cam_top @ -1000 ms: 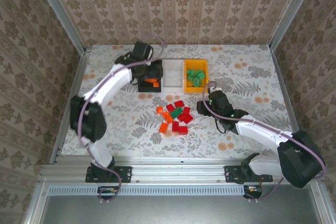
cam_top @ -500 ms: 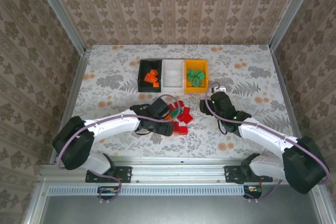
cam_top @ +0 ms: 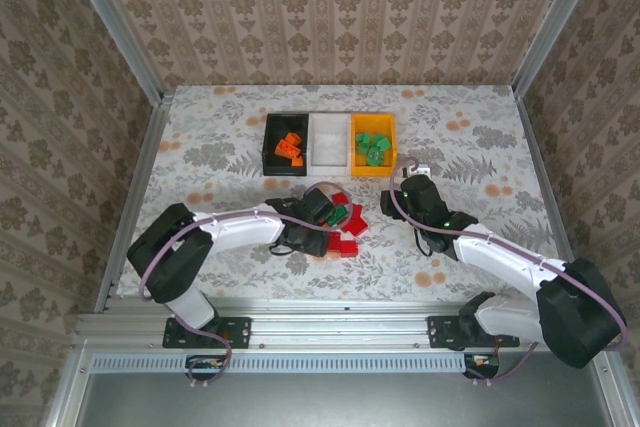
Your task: Sort the legos into containers by color
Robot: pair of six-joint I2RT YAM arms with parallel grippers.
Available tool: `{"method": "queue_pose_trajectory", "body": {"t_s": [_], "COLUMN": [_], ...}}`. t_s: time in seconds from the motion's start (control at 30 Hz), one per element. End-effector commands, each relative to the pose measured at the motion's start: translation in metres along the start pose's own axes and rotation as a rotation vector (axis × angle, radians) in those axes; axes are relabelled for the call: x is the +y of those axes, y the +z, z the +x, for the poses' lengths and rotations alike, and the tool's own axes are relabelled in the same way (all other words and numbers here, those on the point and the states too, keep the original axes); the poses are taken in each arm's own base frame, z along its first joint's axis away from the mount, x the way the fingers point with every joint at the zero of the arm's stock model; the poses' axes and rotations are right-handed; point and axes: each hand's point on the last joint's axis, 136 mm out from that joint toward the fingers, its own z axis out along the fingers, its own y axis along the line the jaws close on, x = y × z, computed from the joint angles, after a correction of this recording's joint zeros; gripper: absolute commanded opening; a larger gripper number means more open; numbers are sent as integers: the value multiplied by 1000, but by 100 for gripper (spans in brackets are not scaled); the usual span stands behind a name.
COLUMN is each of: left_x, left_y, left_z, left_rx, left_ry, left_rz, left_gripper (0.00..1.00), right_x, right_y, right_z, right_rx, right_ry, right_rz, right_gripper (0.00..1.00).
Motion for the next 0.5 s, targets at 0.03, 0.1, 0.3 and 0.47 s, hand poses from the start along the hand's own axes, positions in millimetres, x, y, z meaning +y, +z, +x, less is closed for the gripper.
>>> {"method": "queue_pose_trajectory", "body": {"t_s": [0.03,0.1,0.3,0.47], "left_x": [3,3,-1,21], "left_y": [-3,-6,-37,-94], "left_z": [-10,-12,-32,-102], "left_rx": [-30,-41,-98,-266], "left_ry": [9,16,38,-1], "left_rz": [-35,-41,-24,-44], "left_gripper": [48,39,31,31], "right_x": [-2,-1,0,5], "right_y": [-1,-1,-1,3], "right_z": [1,1,1,5], "right_rx": [-8,-7,-4,13], "right_ry": [-2,-1,1,7], "right_rz": [13,7,4,-20], "right_gripper": [68,68,67,67]}}
